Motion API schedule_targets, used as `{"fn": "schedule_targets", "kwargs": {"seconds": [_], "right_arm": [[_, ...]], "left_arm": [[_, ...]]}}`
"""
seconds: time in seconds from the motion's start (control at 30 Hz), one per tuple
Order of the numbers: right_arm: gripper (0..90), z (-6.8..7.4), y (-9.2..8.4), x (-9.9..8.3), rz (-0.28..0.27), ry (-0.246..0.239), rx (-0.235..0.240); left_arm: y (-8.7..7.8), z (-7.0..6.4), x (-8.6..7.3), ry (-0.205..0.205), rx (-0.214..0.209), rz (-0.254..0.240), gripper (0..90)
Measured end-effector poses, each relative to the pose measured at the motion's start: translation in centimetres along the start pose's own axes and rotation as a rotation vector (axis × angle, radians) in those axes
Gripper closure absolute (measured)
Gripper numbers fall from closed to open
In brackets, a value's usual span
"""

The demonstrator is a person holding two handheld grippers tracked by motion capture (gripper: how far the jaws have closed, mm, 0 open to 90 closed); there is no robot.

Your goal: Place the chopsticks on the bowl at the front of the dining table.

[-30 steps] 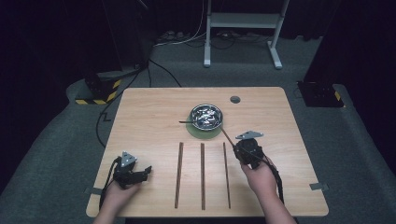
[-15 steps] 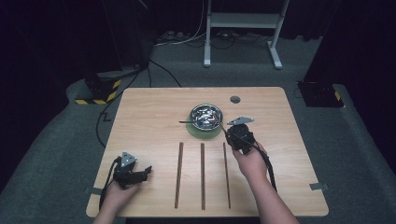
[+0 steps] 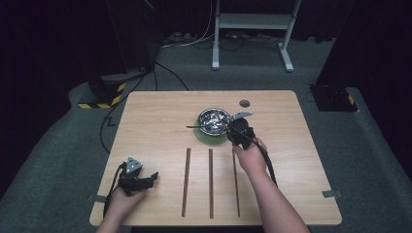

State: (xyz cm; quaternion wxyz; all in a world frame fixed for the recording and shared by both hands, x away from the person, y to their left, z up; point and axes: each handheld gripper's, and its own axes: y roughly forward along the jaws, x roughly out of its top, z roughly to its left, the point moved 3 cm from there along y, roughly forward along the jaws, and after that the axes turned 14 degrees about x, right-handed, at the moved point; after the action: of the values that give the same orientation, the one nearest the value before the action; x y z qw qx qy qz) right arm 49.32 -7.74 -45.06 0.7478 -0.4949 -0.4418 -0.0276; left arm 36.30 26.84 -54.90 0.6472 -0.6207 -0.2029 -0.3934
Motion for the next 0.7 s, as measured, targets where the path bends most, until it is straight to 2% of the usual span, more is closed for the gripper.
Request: {"fn": "schedule_targets", "kwargs": {"seconds": [0.1,0.47,0.7], "right_arm": [[84.2,0.1,1.1,1.1,0.004,0.002,-0.001],[84.2,0.6,3.7,4.1,-0.001,0.006,0.003],[84.1,0.1,5.2,5.2,0.003,0.022,-0.014]], "left_arm": [[0.0,0.0,0.0,0.0,0.0,0.0,24.0],[0.0,0.0,0.0,-0.002,0.001,-0.001,24.0],[0.0,0.0,0.0,-0.005,-0.001,-0.001,24.0]]}}
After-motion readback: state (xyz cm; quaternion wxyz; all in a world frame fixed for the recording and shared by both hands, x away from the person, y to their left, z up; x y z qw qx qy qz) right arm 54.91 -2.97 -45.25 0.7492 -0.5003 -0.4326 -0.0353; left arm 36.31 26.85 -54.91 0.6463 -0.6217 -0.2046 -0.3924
